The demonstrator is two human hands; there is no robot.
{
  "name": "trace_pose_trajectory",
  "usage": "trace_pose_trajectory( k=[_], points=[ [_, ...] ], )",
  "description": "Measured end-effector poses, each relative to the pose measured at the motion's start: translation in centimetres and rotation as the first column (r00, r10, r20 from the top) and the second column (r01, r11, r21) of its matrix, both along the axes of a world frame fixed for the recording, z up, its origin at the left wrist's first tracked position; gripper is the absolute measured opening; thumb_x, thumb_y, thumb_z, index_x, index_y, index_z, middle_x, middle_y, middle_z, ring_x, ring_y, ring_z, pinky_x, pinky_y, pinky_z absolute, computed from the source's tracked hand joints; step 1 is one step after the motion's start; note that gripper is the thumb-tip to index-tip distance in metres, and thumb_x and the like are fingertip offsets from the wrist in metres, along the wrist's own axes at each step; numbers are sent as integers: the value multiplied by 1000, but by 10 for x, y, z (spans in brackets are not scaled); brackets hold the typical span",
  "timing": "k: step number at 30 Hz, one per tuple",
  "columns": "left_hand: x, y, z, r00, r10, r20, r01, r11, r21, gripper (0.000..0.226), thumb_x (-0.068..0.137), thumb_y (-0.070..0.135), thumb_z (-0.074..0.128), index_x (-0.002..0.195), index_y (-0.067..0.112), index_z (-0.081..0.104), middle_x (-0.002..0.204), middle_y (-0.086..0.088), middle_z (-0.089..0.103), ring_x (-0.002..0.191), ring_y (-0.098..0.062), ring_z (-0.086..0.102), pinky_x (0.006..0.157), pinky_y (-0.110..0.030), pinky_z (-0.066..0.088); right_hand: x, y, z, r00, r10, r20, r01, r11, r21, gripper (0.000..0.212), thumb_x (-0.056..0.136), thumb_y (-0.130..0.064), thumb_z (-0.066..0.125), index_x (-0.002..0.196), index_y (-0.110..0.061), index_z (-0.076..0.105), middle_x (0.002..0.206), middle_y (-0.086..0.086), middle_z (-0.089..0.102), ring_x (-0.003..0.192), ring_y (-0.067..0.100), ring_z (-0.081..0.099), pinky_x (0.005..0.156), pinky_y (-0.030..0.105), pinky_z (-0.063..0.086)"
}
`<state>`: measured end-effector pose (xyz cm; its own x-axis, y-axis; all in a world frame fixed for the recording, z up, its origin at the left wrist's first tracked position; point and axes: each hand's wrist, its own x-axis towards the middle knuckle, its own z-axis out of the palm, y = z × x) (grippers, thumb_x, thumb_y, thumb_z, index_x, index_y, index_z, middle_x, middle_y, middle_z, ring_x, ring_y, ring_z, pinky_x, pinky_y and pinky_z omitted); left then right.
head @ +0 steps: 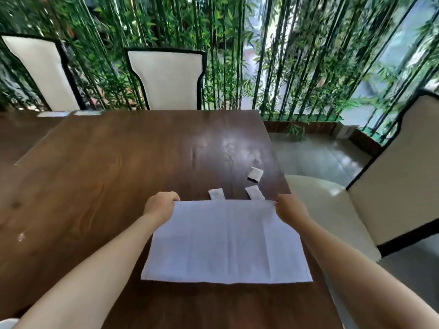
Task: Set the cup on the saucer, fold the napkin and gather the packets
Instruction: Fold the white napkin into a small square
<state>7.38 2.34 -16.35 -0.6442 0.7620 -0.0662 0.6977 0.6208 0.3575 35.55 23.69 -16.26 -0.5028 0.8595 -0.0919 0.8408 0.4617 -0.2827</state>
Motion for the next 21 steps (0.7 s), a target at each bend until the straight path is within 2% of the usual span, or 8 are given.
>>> trace_pose_trajectory(
  k=[4, 9, 13, 15, 21],
  points=[
    [-13, 13, -26, 996, -21, 86, 26, 998, -53, 32, 86, 8, 40, 95, 21, 67, 102, -4, 70, 91, -27, 61, 74, -33, 49, -5, 9, -28, 998, -28, 55, 33, 996, -85, 21, 81, -4, 43, 88, -6, 63, 103, 17, 67, 97, 36, 61, 74, 32, 45],
    [-21, 18, -44, 994, 1, 105, 4, 999, -51, 35, 88, 6, 39, 109, 16, 65, 118, -6, 65, 106, -28, 58, 90, -37, 48, -7, 15, -41, 994, 32, 108, -35, 999, 19, 19, 80, -10, 50, 92, -3, 62, 101, 17, 66, 98, 37, 58, 79, 40, 47],
    [-21, 18, -50, 997, 7, 73, -5, 999, -35, 35, 85, 2, 40, 105, 15, 67, 110, -6, 65, 103, -27, 58, 89, -36, 44, -8, 20, -47, 986, 70, 152, -90, 988, 126, 15, 81, -12, 51, 90, -5, 61, 96, 13, 65, 96, 34, 57, 79, 39, 42],
    [-19, 17, -52, 997, 32, 75, -32, 999, 0, 35, 84, 1, 41, 103, 15, 67, 106, -7, 65, 100, -28, 58, 86, -36, 43, -8, 20, -50, 990, 67, 124, -85, 985, 150, 14, 80, -12, 52, 88, -5, 61, 92, 13, 65, 93, 34, 57, 79, 40, 42],
    [-20, 10, -53, 986, 79, 150, -92, 992, 83, 32, 84, 1, 44, 103, 10, 67, 101, -11, 62, 97, -29, 57, 79, -35, 44, -8, 17, -59, 996, 48, 82, -64, 978, 198, 11, 81, -11, 55, 86, -5, 62, 89, 12, 61, 92, 34, 55, 78, 41, 42]
  ],
)
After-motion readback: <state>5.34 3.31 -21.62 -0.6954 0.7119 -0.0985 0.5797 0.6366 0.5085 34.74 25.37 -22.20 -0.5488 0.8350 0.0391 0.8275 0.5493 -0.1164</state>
